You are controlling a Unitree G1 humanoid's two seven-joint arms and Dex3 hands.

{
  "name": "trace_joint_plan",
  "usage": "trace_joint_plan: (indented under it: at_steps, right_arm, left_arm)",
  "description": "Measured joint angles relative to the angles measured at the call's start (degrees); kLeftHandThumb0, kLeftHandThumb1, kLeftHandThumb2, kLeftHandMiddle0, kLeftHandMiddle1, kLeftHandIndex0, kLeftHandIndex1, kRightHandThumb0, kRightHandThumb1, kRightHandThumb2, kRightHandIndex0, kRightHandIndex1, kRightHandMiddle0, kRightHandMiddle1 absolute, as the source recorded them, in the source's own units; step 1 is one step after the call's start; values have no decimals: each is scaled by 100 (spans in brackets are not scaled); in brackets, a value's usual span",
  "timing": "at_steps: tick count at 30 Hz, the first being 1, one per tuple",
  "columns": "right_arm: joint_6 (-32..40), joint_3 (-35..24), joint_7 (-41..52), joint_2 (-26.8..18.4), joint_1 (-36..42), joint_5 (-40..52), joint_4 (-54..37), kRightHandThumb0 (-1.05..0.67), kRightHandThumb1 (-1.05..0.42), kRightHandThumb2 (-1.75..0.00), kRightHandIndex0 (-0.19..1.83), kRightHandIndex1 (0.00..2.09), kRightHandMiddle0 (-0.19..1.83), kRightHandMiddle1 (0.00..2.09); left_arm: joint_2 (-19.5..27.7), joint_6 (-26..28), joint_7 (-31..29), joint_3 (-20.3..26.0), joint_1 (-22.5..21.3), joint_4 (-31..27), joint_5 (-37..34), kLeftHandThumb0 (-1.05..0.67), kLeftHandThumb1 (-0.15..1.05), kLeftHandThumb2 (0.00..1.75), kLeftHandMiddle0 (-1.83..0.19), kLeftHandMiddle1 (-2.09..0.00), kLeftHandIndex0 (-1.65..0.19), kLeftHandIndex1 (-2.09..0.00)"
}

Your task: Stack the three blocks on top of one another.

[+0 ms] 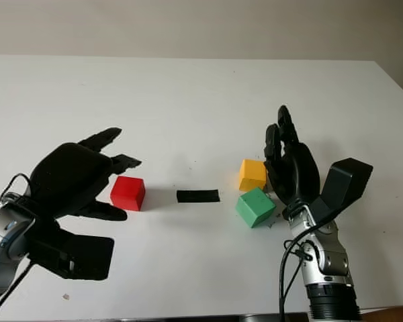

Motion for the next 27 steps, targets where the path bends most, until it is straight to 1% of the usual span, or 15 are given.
trace_joint_plan:
  at_steps: [4, 13, 16, 21, 27]
  right_arm:
    - [1, -3, -28, 0, 1, 2, 0, -61, -105, -62, -19, 0, -19, 0]
    - [1, -3, 12, -10, 24, 10, 0, -60, -105, -62, -19, 0, -19, 0]
    - [0, -5, 30, -10, 25, 23, 0, -61, -105, -62, -19, 0, -19, 0]
    - [0, -6, 44, -11, 26, 28, 0, -61, -105, -61, -19, 0, -19, 0]
    - [0, -9, 63, -13, 26, 39, 0, -62, -105, -61, -19, 0, -19, 0]
  left_arm:
    - [0, 28, -145, 0, 0, -3, -71, -81, 95, 4, -16, -6, -15, -86]
    - [0, 13, -64, -22, 1, -4, 204, -80, 95, 5, -15, -5, -16, -86]
    - [0, 16, 11, -54, 1, -5, 387, -82, 98, 6, -15, -5, -15, -86]
    - [-1, 2, 368, -113, 2, -2, 768, -81, 99, 6, -16, -6, -15, -83]
    - [-14, -33, 468, -149, 2, -2, 822, -79, 100, 6, -18, -6, -19, -86]
